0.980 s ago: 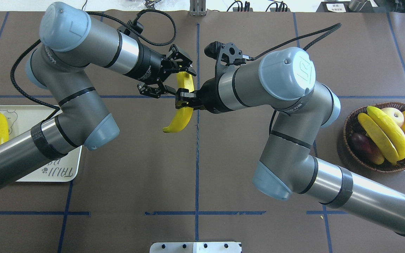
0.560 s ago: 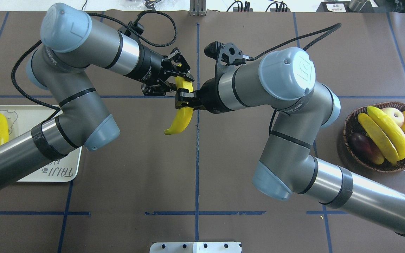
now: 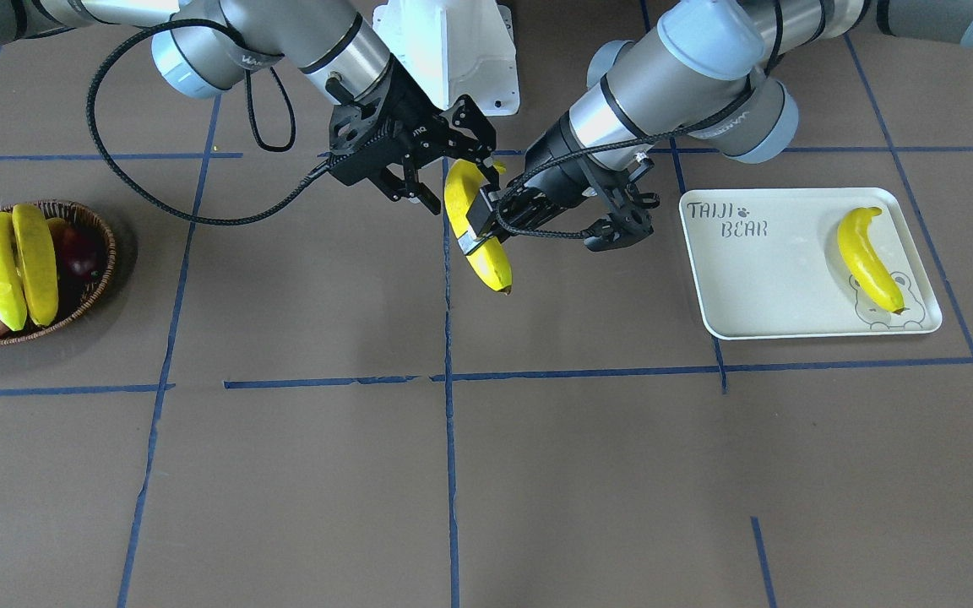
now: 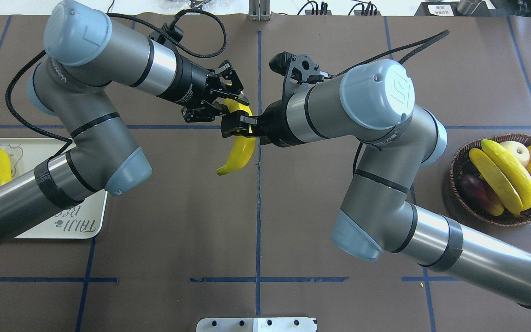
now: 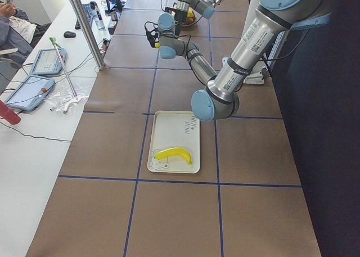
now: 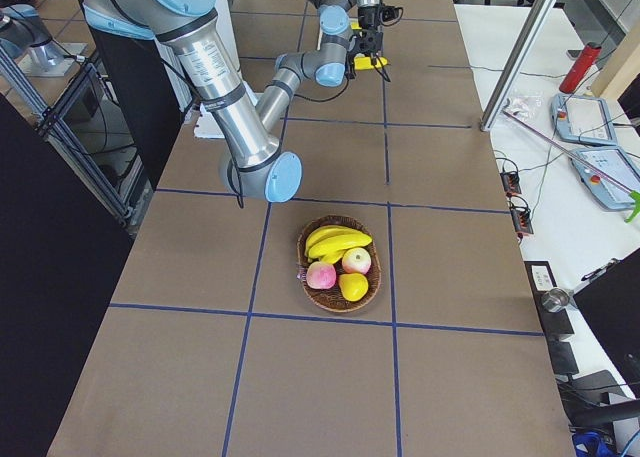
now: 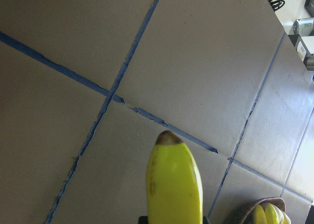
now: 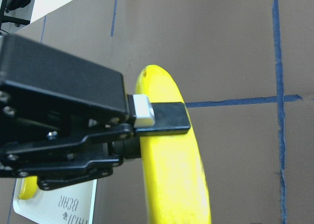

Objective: Transfer all bananas from basket to plate

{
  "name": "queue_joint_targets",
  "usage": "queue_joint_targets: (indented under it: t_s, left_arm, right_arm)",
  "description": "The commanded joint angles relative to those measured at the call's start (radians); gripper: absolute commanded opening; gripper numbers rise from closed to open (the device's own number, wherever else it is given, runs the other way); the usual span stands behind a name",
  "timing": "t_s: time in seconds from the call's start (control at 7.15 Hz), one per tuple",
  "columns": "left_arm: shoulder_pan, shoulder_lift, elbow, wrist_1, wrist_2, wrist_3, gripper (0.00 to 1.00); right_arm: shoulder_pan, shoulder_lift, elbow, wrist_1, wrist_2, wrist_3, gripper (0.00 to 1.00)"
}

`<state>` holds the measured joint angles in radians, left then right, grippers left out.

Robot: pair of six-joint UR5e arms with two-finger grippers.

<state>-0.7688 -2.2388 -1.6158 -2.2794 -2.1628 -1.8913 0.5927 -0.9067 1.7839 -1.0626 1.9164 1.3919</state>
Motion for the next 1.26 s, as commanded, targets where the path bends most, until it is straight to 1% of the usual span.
queue_joint_targets:
  t_s: [0.0, 0.14, 0.28, 0.42, 0.56, 0.7, 0.84, 0.98, 1.12]
  left_arm:
    - [-0.03, 0.05, -0.001, -0.002, -0.006, 0.003, 0.0]
    - [-0.061, 0.095, -0.001, 0.007, -0.006, 0.003, 0.0]
    - [-0.105, 0.149, 0.001, 0.015, -0.003, 0.003, 0.0]
    - [-0.163, 0.204, 0.008, 0.033, 0.0, 0.003, 0.0]
    - [-0.212, 0.25, 0.004, 0.066, -0.002, 0.07, 0.0]
    - [-0.248, 0.351, -0.009, 0.102, -0.002, 0.218, 0.0]
    - [-0.25, 0.445, -0.003, 0.104, 0.0, 0.301, 0.0]
    - [-0.248, 0.525, -0.004, 0.103, 0.004, 0.349, 0.0]
    - [-0.244, 0.589, -0.001, 0.103, 0.006, 0.392, 0.0]
  right_arm:
    - [0.059, 0.002, 0.003, -0.025, 0.054, 0.004, 1.0]
    - [0.109, 0.0, 0.003, -0.108, 0.1, -0.001, 1.0]
    - [0.13, -0.003, -0.003, -0.2, 0.108, -0.026, 1.0]
    - [0.153, -0.001, -0.006, -0.323, 0.108, -0.104, 1.0]
    - [0.174, -0.001, -0.005, -0.449, 0.108, -0.182, 1.0]
    - [0.215, -0.003, -0.005, -0.564, 0.122, -0.289, 1.0]
    - [0.261, -0.015, -0.006, -0.654, 0.156, -0.417, 1.0]
    - [0.315, -0.038, -0.006, -0.706, 0.196, -0.533, 1.0]
    - [0.359, -0.069, -0.006, -0.709, 0.234, -0.607, 1.0]
